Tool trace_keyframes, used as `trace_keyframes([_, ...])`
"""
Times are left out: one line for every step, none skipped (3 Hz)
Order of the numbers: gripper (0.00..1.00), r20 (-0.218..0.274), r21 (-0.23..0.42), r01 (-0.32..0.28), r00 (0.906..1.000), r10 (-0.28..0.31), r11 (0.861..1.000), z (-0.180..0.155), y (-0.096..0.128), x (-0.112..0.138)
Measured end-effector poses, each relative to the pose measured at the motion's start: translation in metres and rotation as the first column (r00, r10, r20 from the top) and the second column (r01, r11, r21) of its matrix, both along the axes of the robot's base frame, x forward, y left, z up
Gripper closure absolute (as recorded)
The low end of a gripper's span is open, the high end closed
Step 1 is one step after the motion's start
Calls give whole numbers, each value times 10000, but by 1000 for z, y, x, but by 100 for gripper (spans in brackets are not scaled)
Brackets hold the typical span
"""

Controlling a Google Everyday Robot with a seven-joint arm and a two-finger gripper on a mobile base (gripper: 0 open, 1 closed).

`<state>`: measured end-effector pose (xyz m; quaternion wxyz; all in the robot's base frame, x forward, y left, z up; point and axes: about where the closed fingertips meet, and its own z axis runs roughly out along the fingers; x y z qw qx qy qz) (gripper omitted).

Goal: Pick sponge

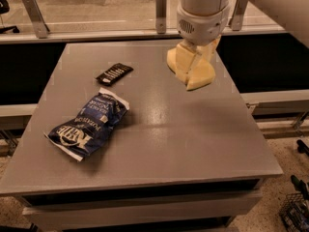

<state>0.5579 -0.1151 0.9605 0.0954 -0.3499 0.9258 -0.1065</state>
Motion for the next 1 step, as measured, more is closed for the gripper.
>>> trace_keyframes([100,14,1,-3,10000,3,10000,0,0,0])
